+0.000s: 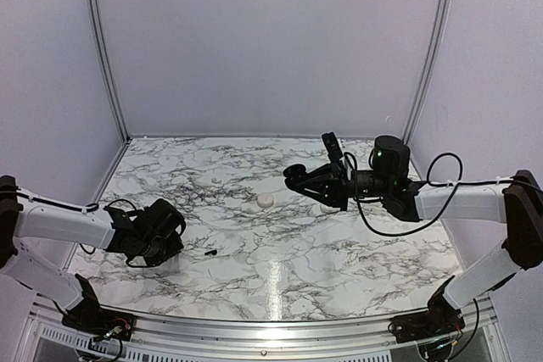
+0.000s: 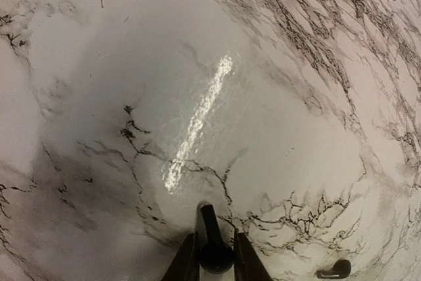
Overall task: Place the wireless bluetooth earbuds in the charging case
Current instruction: Place the right earbud at the center of the board, then pick up the right earbud from the center of the board.
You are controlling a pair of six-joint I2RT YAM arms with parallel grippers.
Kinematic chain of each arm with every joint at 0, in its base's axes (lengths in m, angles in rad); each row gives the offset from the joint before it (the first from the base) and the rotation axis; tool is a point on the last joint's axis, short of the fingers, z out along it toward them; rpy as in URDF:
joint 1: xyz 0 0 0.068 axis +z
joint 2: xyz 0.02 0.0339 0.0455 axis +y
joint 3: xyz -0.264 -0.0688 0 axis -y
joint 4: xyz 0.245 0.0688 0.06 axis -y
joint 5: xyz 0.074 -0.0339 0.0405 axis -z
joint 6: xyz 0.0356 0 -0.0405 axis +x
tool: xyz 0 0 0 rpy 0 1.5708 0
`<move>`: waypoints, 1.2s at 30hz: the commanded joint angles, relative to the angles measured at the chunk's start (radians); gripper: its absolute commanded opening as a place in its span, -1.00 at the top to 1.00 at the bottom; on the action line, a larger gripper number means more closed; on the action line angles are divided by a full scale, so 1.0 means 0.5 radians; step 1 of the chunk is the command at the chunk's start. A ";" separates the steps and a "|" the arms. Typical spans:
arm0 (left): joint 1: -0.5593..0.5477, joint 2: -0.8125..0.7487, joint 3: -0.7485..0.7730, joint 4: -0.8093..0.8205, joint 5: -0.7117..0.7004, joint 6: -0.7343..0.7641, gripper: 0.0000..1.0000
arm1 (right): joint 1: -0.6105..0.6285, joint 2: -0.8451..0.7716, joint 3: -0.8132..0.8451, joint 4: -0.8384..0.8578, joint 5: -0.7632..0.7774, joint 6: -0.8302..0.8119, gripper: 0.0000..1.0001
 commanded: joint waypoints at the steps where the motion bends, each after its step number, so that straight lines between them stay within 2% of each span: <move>1: -0.002 0.058 0.034 0.039 0.055 -0.111 0.51 | 0.007 -0.047 -0.005 -0.011 0.015 -0.024 1.00; 6: -0.002 0.066 0.192 0.056 0.138 0.013 -0.05 | 0.006 -0.045 0.001 -0.052 0.016 -0.045 1.00; 8: 0.008 0.045 0.258 0.060 0.170 0.110 -0.17 | 0.007 -0.051 0.001 -0.061 0.017 -0.049 1.00; 11: 0.095 -0.027 0.339 0.052 0.279 0.331 -0.19 | 0.007 -0.062 -0.003 -0.079 0.023 -0.058 1.00; 15: 0.294 -0.142 0.442 -0.049 0.543 1.059 -0.19 | 0.008 -0.074 -0.007 -0.090 0.025 -0.063 1.00; 16: 0.339 -0.162 0.474 -0.101 0.632 1.246 -0.19 | 0.008 -0.074 -0.006 -0.095 0.026 -0.064 1.00; 20: 0.360 -0.087 0.662 -0.527 0.655 1.788 -0.29 | 0.008 -0.080 -0.008 -0.097 0.025 -0.064 1.00; 23: 0.355 0.039 0.740 -0.733 0.653 2.019 -0.29 | 0.007 -0.070 -0.011 -0.097 0.024 -0.058 1.00; 32: 0.354 0.075 0.776 -0.906 0.497 2.633 -0.33 | 0.006 -0.042 -0.006 -0.076 0.010 -0.009 1.00; 36: 0.372 0.134 0.803 -0.913 0.601 2.830 -0.33 | 0.007 -0.016 0.006 -0.059 -0.002 0.009 1.00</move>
